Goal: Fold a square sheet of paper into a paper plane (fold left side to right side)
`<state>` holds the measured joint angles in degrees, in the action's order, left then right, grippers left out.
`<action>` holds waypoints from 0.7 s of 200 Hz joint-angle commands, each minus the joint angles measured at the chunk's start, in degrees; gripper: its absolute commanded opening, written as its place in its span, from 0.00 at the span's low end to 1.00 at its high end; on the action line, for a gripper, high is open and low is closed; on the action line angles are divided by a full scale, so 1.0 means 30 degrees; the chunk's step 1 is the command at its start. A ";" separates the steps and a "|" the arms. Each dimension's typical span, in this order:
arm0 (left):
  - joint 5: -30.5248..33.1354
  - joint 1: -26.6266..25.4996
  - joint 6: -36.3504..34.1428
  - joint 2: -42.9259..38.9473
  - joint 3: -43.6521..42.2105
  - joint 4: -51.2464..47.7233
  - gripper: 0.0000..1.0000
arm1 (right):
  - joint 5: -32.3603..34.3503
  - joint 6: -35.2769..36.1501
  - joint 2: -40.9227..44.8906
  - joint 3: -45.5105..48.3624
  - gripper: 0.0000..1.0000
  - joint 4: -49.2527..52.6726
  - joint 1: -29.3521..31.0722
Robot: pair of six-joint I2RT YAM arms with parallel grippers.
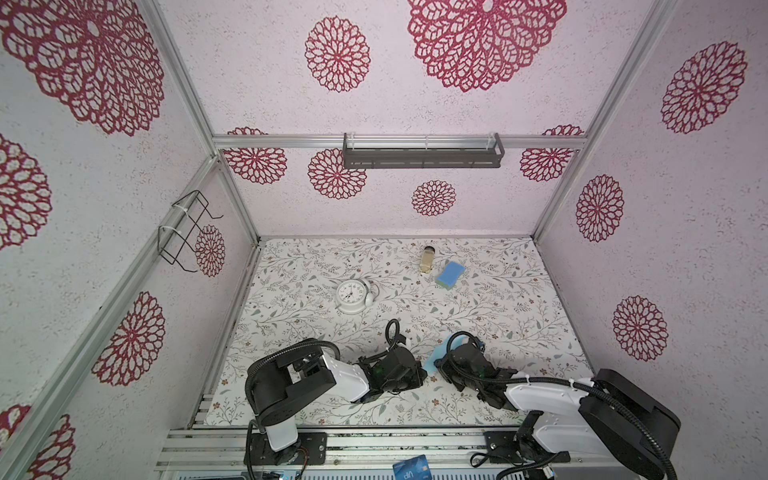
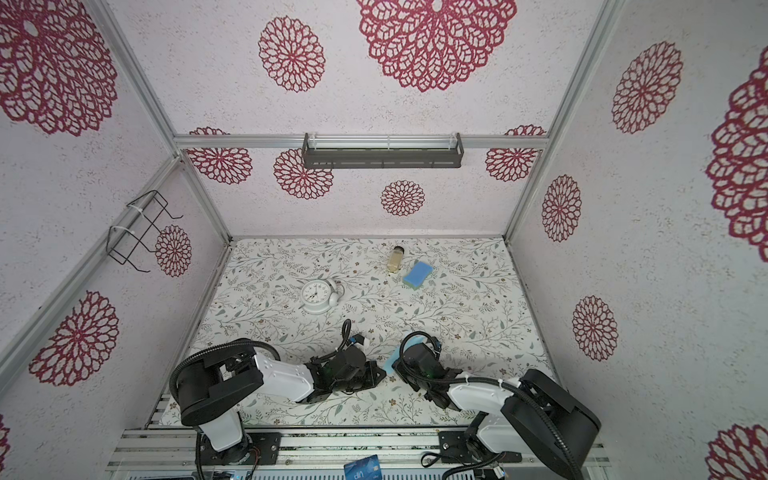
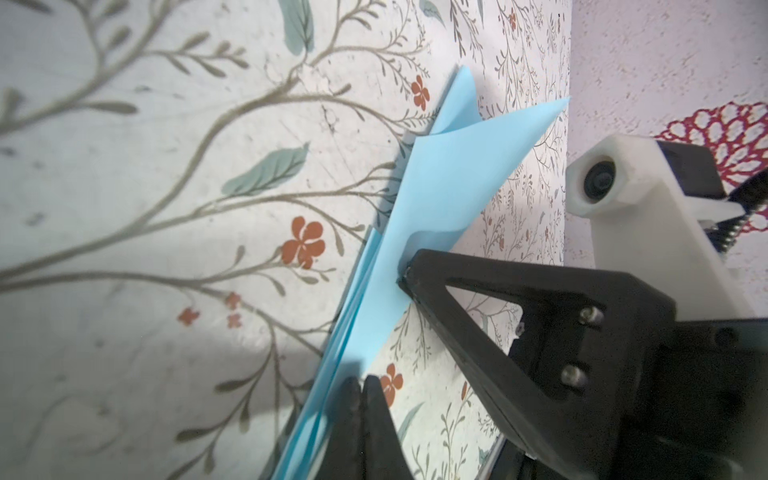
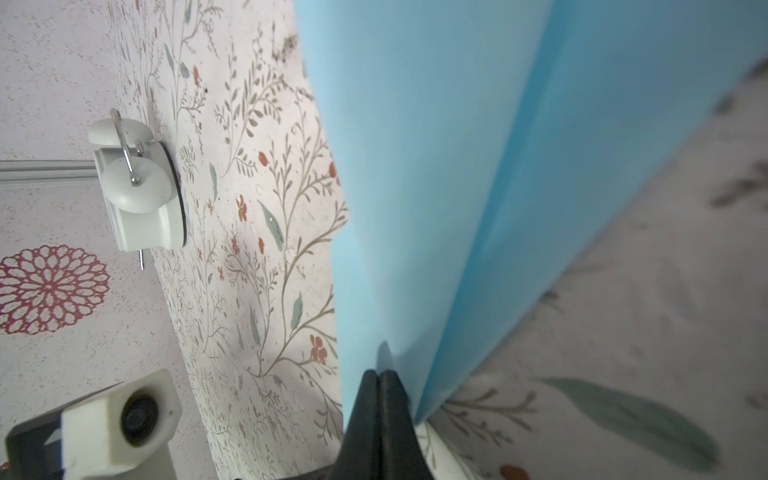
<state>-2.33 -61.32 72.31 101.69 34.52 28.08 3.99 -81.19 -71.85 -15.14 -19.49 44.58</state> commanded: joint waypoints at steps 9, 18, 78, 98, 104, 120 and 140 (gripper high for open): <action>-0.0267 0.0159 0.0182 0.0648 -0.0545 -0.0188 0.00 | -0.0613 0.4044 0.1268 -0.1328 0.00 0.1442 -0.0228; -0.0441 0.0166 0.0131 0.0714 -0.0551 -0.0203 0.00 | -0.0833 0.5169 0.1705 -0.1718 0.00 0.2143 -0.0342; -0.1067 0.0254 -0.0181 0.0765 -0.0335 -0.0870 0.00 | -0.5306 0.9687 0.3432 -0.1682 0.00 0.3969 -0.2154; -0.1276 0.0283 -0.0475 0.0744 -0.0144 -0.1321 0.00 | -0.6497 1.0892 0.3120 -0.1991 0.00 0.4474 -0.2322; -0.1312 0.0284 -0.0526 0.0747 -0.0137 -0.1359 0.00 | -0.6799 1.1172 0.2895 -0.2125 0.00 0.4550 -0.2320; -0.1424 0.0311 -0.0554 0.0764 -0.0118 -0.1415 0.00 | -0.7509 1.1545 0.2222 -0.2391 0.00 0.4439 -0.2320; -0.1522 0.0350 -0.0578 0.0790 -0.0198 -0.1448 0.00 | -0.7797 1.1593 0.1626 -0.2500 0.00 0.4091 -0.2296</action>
<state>-5.80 -60.64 71.09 102.04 34.41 28.51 -15.55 -50.06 -65.58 -20.60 -7.16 37.85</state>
